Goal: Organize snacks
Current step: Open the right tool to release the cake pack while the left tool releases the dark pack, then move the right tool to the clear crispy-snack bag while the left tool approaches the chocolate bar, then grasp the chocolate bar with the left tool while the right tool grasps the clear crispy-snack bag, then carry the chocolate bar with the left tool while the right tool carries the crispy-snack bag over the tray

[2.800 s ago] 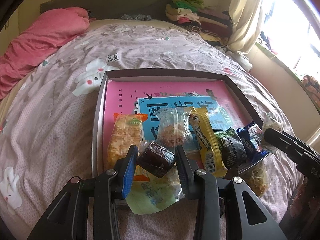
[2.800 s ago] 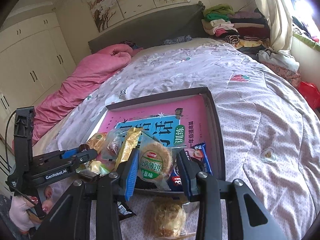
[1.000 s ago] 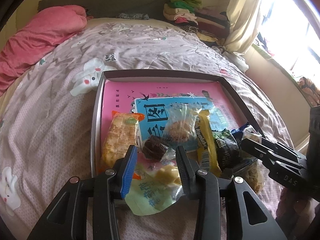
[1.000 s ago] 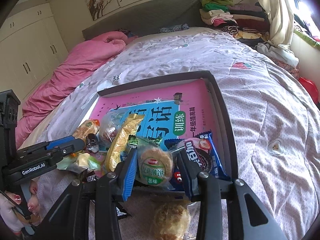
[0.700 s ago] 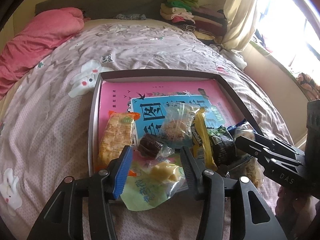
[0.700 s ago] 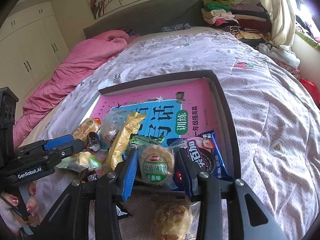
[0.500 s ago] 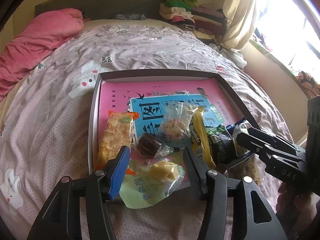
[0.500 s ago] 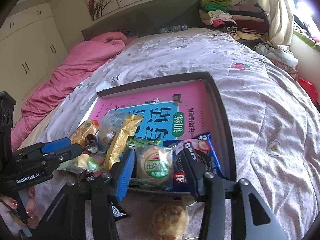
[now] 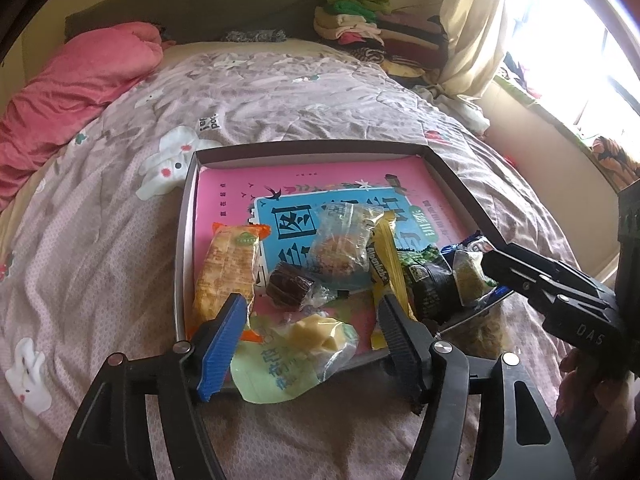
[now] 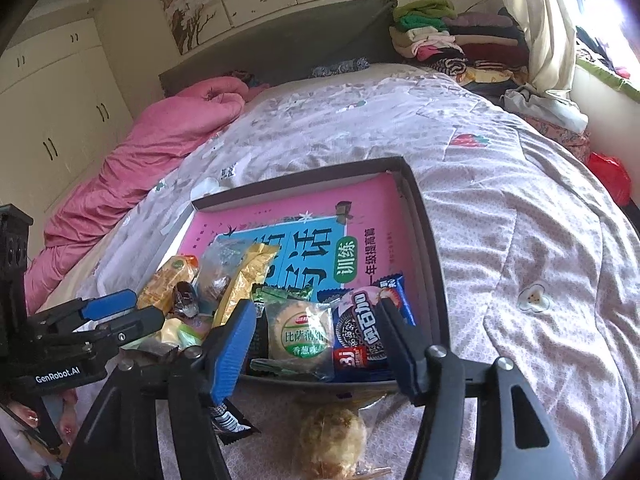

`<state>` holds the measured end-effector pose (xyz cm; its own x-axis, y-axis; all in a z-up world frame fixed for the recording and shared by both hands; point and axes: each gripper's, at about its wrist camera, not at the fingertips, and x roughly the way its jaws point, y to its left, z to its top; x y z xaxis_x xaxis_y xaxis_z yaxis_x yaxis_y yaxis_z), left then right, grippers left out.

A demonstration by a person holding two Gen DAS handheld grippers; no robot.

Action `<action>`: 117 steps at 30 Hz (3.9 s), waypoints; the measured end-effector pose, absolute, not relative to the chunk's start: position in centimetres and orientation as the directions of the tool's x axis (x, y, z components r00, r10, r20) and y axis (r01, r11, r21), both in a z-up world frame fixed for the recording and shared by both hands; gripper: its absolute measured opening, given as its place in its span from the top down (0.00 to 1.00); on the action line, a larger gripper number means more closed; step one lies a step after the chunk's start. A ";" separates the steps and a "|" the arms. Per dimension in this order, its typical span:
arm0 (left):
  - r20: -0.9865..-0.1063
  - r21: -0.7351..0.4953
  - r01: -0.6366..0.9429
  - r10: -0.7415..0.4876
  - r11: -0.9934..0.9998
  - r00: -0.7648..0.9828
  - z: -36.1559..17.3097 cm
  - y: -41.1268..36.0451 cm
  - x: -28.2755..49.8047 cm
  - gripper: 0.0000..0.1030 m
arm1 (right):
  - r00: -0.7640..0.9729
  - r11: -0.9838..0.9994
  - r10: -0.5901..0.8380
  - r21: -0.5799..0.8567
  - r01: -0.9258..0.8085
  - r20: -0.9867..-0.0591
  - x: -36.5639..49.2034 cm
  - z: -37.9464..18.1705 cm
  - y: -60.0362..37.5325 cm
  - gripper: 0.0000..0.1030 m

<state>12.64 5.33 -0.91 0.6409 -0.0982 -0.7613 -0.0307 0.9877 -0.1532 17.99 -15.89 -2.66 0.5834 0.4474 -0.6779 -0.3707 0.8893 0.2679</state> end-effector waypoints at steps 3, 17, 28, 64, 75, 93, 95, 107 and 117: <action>-0.760 -0.152 -0.032 -0.096 0.988 0.643 -0.6 5.2 12.3 0.29 | 0.597 0.892 0.444 0.263 -0.369 -0.668 17.6 -2.2 -16.3 0.39; -0.747 -0.144 0.005 -0.112 0.990 0.656 1.0 4.1 10.6 0.29 | 0.620 0.901 0.425 0.238 -0.364 -0.660 15.2 -1.2 -18.6 0.28; -0.759 -0.167 0.025 -0.144 0.986 0.635 0.3 3.3 9.1 0.29 | 0.574 0.902 0.405 0.211 -0.376 -0.712 13.1 -2.5 -19.2 0.28; -0.811 -0.393 -0.053 -0.318 0.918 0.490 -4.8 -1.1 10.5 0.29 | 0.532 0.889 0.323 0.058 -0.455 -0.783 12.7 -8.7 -15.9 0.44; -0.816 -0.436 -0.141 -0.324 0.889 0.479 -5.7 -1.4 11.7 0.49 | 0.503 0.894 0.374 0.159 -0.419 -0.779 13.1 -7.9 -17.8 0.49; -0.796 -0.463 -0.135 -0.344 0.876 0.498 -5.2 -0.6 10.6 0.71 | 0.525 0.879 0.427 0.203 -0.430 -0.737 11.9 -5.7 -18.3 0.49; -0.797 -0.452 -0.128 -0.335 0.883 0.503 -4.8 -0.4 10.2 0.71 | 0.530 0.876 0.438 0.211 -0.435 -0.726 11.8 -5.3 -18.3 0.50; -0.781 -0.421 -0.115 -0.295 0.900 0.551 -2.2 0.9 8.9 0.71 | 0.561 0.863 0.472 0.227 -0.451 -0.680 11.0 -3.3 -18.4 0.50; -0.762 -0.384 -0.097 -0.256 0.918 0.595 -0.5 1.0 8.4 0.71 | 0.600 0.872 0.466 0.222 -0.437 -0.650 11.2 -1.9 -18.8 0.50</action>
